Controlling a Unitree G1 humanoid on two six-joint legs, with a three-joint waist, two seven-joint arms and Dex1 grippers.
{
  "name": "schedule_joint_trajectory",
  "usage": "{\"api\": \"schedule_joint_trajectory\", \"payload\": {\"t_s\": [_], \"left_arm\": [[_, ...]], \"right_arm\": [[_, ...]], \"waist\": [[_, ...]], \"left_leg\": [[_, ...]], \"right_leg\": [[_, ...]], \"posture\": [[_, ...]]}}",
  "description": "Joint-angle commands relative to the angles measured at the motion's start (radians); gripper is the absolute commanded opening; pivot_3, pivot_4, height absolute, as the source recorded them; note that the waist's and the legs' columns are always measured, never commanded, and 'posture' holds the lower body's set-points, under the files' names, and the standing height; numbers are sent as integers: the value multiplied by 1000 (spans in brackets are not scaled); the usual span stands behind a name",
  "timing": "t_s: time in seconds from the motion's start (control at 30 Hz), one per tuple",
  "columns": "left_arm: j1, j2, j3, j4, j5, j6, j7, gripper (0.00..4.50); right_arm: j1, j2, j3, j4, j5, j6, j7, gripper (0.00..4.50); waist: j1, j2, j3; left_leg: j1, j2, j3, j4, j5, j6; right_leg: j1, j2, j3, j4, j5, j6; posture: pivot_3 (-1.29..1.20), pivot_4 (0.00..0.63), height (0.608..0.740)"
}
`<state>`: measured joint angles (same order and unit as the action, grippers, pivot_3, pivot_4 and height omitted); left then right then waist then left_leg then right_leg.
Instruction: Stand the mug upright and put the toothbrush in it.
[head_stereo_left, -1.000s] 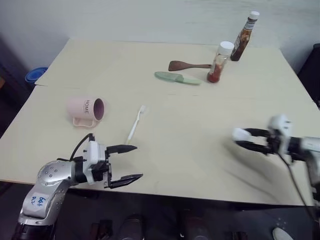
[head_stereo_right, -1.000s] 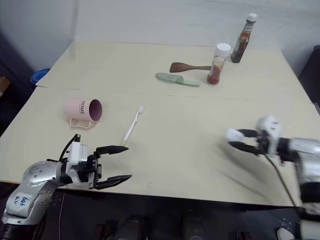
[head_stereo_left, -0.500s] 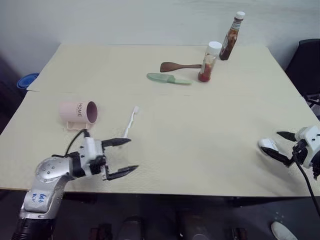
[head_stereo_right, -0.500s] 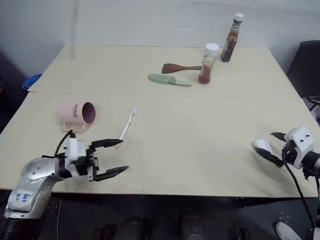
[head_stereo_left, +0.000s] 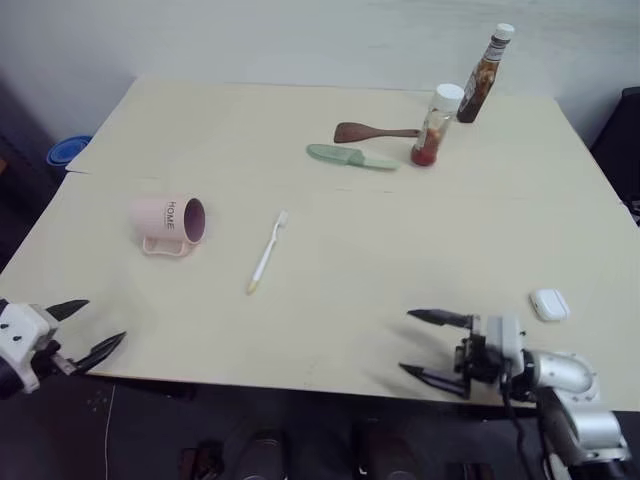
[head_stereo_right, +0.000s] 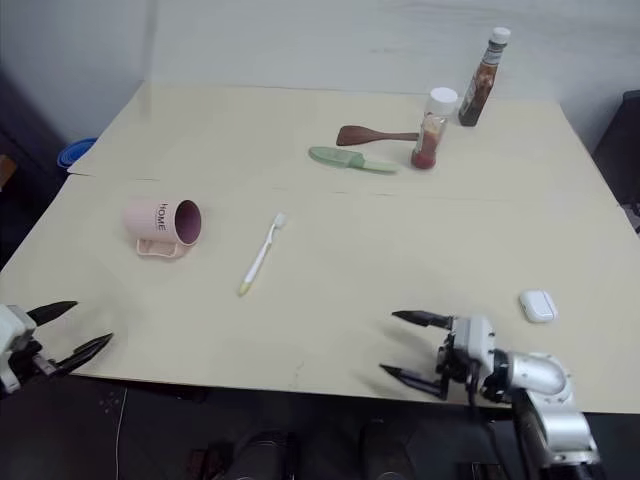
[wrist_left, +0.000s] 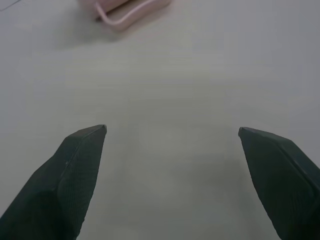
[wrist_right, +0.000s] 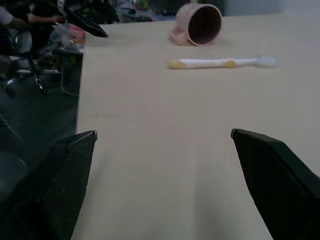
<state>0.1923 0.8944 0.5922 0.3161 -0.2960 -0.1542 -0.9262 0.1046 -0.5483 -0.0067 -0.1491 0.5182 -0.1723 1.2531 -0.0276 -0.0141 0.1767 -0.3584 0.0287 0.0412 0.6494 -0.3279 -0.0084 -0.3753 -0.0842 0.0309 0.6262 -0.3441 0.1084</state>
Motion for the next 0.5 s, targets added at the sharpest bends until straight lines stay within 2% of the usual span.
{"api": "schedule_joint_trajectory", "payload": {"t_s": [0.03,0.1,0.2,0.37,0.5], "left_arm": [[-75,64,-30,-59,7,21,-9,4500],[-137,94,-90,-101,9,117,-13,4500],[-262,122,-207,-85,70,139,-19,4500],[-559,96,-447,142,214,142,-57,4500],[-742,46,-570,322,292,99,-91,4500]], "right_arm": [[-9,16,2,-56,-12,-23,-32,4478],[-23,35,-9,-54,-21,-37,-66,4478],[-31,35,-12,-53,-24,-38,-79,4478],[-28,33,7,-58,-19,-20,-78,4478],[-24,45,16,-72,-24,-5,-104,4478]], "waist": [[0,-3,-1],[-1,-4,-2],[-3,-1,-1],[-2,0,0],[-3,0,0]], "left_leg": [[0,0,-1,0,-1,-2],[0,1,-2,-1,-1,-6],[0,1,-2,-3,0,-7],[-1,2,-2,-3,2,-4],[-2,4,4,0,1,-3]], "right_leg": [[0,0,-1,0,0,0],[0,-1,-2,0,1,-2],[-1,0,-3,0,1,-3],[-2,4,-7,1,0,-3],[-3,5,-23,5,1,-2]], "posture": [[0,150,740],[0,150,740],[0,150,740],[0,150,740],[0,150,740]]}}
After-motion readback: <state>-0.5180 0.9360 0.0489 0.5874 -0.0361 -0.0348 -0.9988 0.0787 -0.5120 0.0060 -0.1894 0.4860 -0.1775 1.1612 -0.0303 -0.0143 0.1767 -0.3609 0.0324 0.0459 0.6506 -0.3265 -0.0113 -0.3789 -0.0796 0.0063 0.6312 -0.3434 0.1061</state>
